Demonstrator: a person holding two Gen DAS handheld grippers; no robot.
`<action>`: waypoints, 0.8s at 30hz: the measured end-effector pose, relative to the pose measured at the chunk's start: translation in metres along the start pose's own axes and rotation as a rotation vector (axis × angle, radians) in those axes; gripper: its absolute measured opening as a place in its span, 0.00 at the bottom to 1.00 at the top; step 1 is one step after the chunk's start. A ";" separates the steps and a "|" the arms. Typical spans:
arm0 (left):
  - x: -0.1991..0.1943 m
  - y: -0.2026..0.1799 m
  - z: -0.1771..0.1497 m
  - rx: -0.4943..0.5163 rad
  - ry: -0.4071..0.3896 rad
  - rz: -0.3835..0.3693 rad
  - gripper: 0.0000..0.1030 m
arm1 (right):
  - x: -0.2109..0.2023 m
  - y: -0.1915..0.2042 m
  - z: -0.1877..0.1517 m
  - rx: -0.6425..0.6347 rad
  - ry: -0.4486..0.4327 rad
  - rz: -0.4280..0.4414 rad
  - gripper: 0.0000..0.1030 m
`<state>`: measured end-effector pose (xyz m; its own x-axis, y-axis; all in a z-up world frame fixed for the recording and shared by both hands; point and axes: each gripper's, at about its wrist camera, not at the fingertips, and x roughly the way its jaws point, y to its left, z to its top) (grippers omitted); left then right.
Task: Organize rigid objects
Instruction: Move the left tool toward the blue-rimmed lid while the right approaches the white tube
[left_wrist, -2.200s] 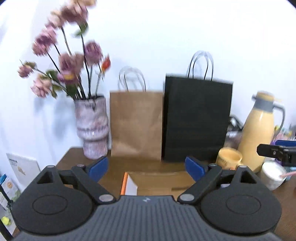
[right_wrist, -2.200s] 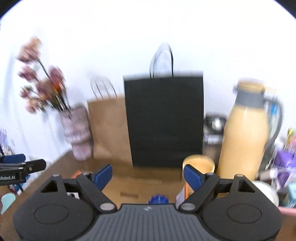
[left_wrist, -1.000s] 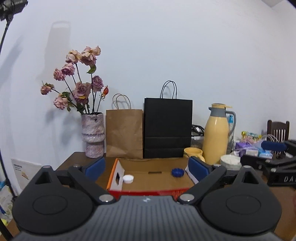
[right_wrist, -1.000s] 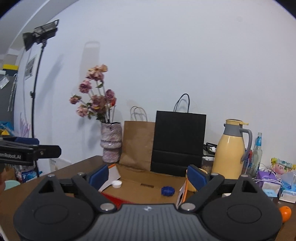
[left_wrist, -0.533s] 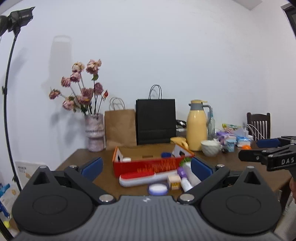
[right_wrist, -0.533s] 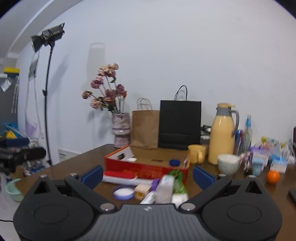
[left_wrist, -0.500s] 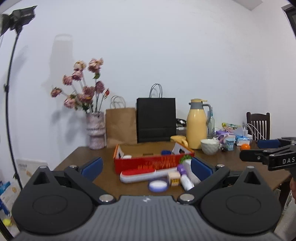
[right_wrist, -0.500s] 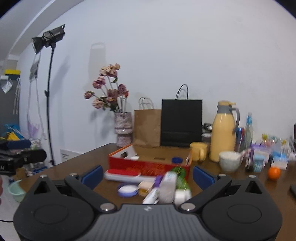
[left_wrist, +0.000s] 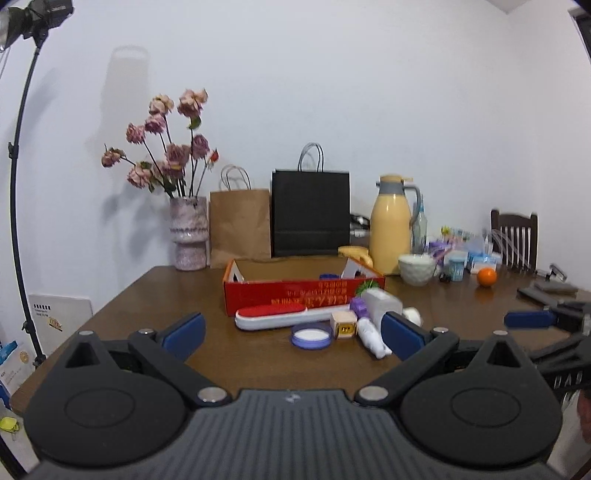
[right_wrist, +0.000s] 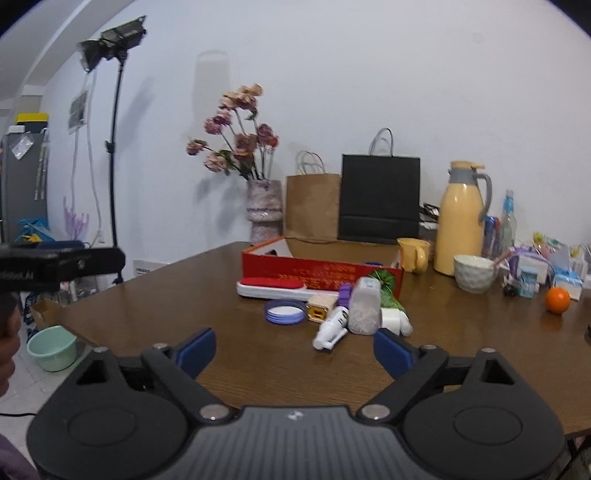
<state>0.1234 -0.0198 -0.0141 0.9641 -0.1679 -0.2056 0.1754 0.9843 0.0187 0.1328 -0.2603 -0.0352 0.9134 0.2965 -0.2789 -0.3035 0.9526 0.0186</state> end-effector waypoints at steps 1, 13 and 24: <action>0.006 0.000 -0.003 0.005 0.006 0.001 1.00 | 0.004 -0.003 -0.001 0.011 0.000 -0.008 0.85; 0.141 0.000 -0.015 0.031 0.164 -0.092 1.00 | 0.103 -0.033 0.003 0.061 0.040 -0.032 0.84; 0.273 -0.018 -0.021 0.155 0.343 -0.120 0.91 | 0.202 -0.054 0.012 0.123 0.168 -0.011 0.56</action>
<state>0.3790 -0.0820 -0.0910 0.8172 -0.2274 -0.5296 0.3360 0.9345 0.1173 0.3372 -0.2508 -0.0811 0.8552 0.2803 -0.4359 -0.2488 0.9599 0.1291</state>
